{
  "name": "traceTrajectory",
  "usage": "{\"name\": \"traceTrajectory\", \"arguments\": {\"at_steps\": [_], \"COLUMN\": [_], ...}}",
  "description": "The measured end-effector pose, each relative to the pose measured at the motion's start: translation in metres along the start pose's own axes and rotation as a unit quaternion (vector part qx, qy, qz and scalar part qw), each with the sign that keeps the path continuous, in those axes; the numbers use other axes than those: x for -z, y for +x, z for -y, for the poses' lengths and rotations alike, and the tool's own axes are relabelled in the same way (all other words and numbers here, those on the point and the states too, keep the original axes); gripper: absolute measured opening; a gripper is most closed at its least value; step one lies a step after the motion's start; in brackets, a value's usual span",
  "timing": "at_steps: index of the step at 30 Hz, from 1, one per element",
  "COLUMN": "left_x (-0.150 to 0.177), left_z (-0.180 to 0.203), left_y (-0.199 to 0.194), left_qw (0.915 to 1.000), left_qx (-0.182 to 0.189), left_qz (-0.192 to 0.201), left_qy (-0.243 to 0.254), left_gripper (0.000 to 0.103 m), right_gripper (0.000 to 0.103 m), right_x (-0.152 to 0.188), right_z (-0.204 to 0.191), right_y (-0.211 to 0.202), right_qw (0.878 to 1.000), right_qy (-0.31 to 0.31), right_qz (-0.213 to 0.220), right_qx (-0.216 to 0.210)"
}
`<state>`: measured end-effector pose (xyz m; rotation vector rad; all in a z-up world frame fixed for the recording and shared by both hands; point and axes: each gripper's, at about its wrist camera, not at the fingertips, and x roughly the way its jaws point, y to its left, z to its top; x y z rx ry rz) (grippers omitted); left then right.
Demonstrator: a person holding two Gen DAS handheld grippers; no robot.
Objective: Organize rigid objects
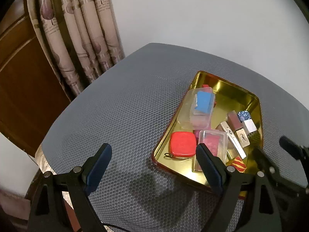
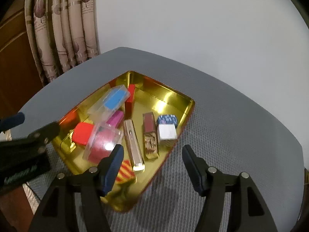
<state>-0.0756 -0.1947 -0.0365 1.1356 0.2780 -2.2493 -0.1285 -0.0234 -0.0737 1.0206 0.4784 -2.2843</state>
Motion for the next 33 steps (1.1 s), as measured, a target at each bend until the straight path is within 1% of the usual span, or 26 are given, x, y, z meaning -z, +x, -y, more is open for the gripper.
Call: {"name": "traceTrajectory", "arguments": {"at_steps": [8,19,25,33], "left_x": [0.001,0.003,0.003,0.003], "left_z": [0.004,0.013,0.011,0.014], "left_y": [-0.001,-0.004,-0.004,-0.007], "left_qw": [1.0,0.9997,0.9998,0.9995], "left_qx": [-0.002,0.004,0.011,0.013], "left_qz": [0.003,0.009,0.005,0.013], "left_qy": [0.007,0.021,0.019,0.026], "left_gripper": [0.088,0.088,0.088,0.088], "right_gripper": [0.065,0.065,0.065,0.065], "right_x": [0.024,0.026,0.027,0.026], "right_z": [0.006,0.001,-0.003,-0.003], "right_y": [-0.018,-0.031,-0.03,-0.031], "right_qw": [0.999,0.999,0.999,0.999], "right_qy": [0.03,0.028,0.023,0.028], "right_qz": [-0.015,-0.009,-0.012,-0.011], "right_qx": [-0.021,-0.025,-0.028,-0.029]}}
